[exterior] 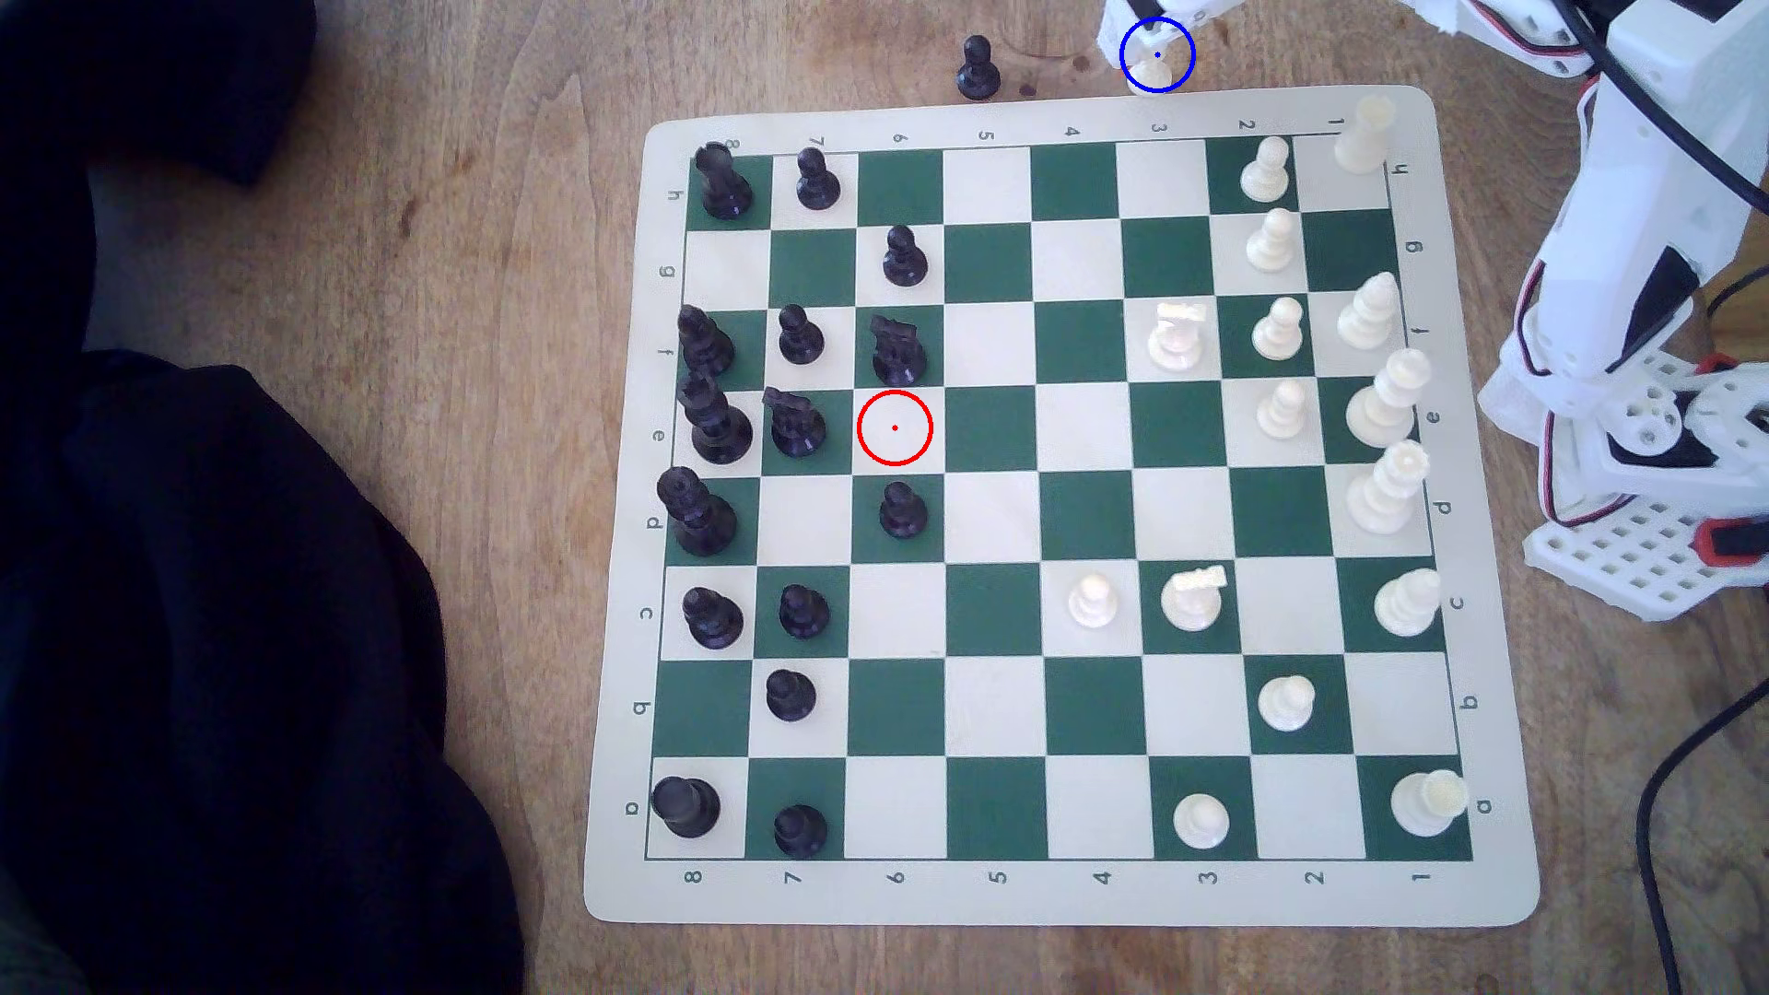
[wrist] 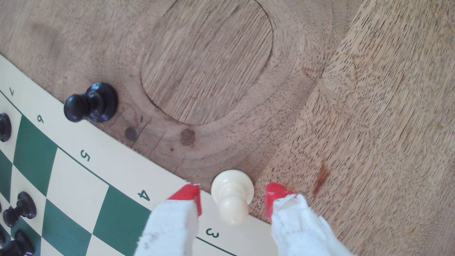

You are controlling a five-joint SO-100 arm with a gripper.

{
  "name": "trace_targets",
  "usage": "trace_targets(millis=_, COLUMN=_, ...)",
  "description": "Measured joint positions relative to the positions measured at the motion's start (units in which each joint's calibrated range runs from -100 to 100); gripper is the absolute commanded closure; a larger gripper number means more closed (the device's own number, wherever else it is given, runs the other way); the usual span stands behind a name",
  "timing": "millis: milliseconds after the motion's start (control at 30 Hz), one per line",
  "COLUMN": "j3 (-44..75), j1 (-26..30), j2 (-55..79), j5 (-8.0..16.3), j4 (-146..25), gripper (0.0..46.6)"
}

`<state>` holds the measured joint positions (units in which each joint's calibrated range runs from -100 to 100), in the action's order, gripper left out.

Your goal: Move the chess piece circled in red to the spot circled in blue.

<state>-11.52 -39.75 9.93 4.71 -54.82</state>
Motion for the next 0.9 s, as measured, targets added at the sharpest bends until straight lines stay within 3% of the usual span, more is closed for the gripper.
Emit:
trace_targets(millis=67, j3=0.0, j1=-0.15, j2=0.0, j5=0.0, j4=0.0, gripper=26.0)
trace_targets(millis=467, j3=-9.76, j1=1.11, j2=-10.89, j5=0.29, j4=-0.72, gripper=26.3)
trace_targets(millis=667, j3=-29.55, j1=5.75, j2=-28.82, j5=0.44, j4=2.39, gripper=26.2)
trace_targets(millis=867, j3=-46.81, j1=7.74, j2=-49.43, j5=-1.42, j4=2.47, gripper=26.0)
trace_targets(millis=900, j3=-51.97, j1=8.55, j2=-56.14, j5=-2.64, j4=2.47, gripper=26.5)
